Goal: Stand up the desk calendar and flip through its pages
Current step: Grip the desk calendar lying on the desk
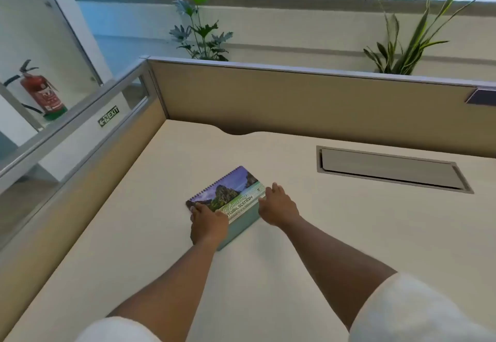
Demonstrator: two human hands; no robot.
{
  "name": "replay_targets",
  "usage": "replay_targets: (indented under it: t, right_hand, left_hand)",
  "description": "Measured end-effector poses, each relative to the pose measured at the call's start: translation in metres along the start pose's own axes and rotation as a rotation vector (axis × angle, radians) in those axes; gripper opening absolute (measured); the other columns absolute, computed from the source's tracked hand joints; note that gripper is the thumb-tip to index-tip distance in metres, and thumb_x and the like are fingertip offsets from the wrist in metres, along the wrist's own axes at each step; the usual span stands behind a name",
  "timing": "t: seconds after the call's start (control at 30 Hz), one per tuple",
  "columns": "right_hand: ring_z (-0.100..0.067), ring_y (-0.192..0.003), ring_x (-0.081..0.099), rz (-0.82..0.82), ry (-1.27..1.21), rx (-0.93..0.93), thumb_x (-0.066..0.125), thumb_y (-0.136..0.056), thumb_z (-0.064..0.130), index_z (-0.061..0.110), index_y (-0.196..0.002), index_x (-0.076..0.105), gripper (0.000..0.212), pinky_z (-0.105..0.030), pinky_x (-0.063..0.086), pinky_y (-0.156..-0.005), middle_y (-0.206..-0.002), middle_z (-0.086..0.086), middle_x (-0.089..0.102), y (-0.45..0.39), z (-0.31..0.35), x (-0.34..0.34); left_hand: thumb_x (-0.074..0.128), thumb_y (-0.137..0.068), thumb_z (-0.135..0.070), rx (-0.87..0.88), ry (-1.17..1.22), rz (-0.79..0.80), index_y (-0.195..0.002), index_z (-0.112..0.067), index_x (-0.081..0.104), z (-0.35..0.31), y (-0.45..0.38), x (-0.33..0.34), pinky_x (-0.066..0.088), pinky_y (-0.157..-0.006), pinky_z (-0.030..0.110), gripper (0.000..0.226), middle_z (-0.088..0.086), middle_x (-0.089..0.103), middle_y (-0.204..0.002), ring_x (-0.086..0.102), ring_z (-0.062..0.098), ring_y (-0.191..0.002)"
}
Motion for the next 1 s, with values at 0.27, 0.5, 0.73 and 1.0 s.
replay_targets:
  t: [0.27, 0.5, 0.73, 1.0]
  right_hand:
    - [-0.030, -0.136, 0.037, 0.083, -0.032, 0.083, 0.042, -0.092, 0.022, 0.006, -0.139, 0.039, 0.050, -0.045, 0.039, -0.105, -0.145, -0.012, 0.037, -0.010, -0.017, 0.016]
    - [-0.029, -0.129, 0.041, 0.095, -0.098, 0.085, 0.045, -0.090, 0.019, 0.004, -0.129, 0.045, 0.042, -0.043, 0.044, -0.101, -0.129, -0.013, 0.046, -0.022, -0.024, 0.021]
    - [-0.033, -0.134, 0.037, 0.180, -0.147, 0.102, 0.043, -0.092, 0.016, 0.002, -0.135, 0.040, 0.046, -0.040, 0.039, -0.107, -0.137, -0.019, 0.044, -0.031, -0.030, 0.028]
    - [-0.034, -0.126, 0.051, 0.164, -0.209, 0.084, 0.043, -0.091, 0.013, 0.005, -0.134, 0.046, 0.044, -0.033, 0.042, -0.099, -0.139, -0.019, 0.051, -0.037, -0.028, 0.036]
  left_hand:
    - [0.046, -0.092, -0.021, -0.222, 0.146, 0.004, -0.145, 0.001, 0.032, 0.034, -0.006, 0.009, 0.050, -0.095, 0.047, 0.059, 0.021, 0.057, -0.131, 0.057, 0.039, -0.115]
    - [0.053, -0.088, -0.020, -0.267, 0.181, 0.001, -0.129, 0.000, 0.047, 0.041, -0.001, 0.017, 0.054, -0.086, 0.043, 0.046, 0.021, 0.061, -0.126, 0.061, 0.039, -0.108]
    - [0.053, -0.087, -0.024, -0.331, 0.257, 0.035, -0.125, 0.000, 0.055, 0.047, -0.001, 0.027, 0.057, -0.085, 0.041, 0.046, 0.019, 0.064, -0.121, 0.063, 0.037, -0.104]
    - [0.053, -0.086, -0.019, -0.394, 0.417, 0.003, -0.120, 0.001, 0.060, 0.055, -0.007, 0.032, 0.057, -0.081, 0.038, 0.040, 0.020, 0.066, -0.115, 0.062, 0.035, -0.095]
Point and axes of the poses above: each hand's wrist, its own y-axis away from the middle knuckle, its own x-axis out of the palm, z = x × y, the point moved 9 cm from there along -y, towards the middle knuckle
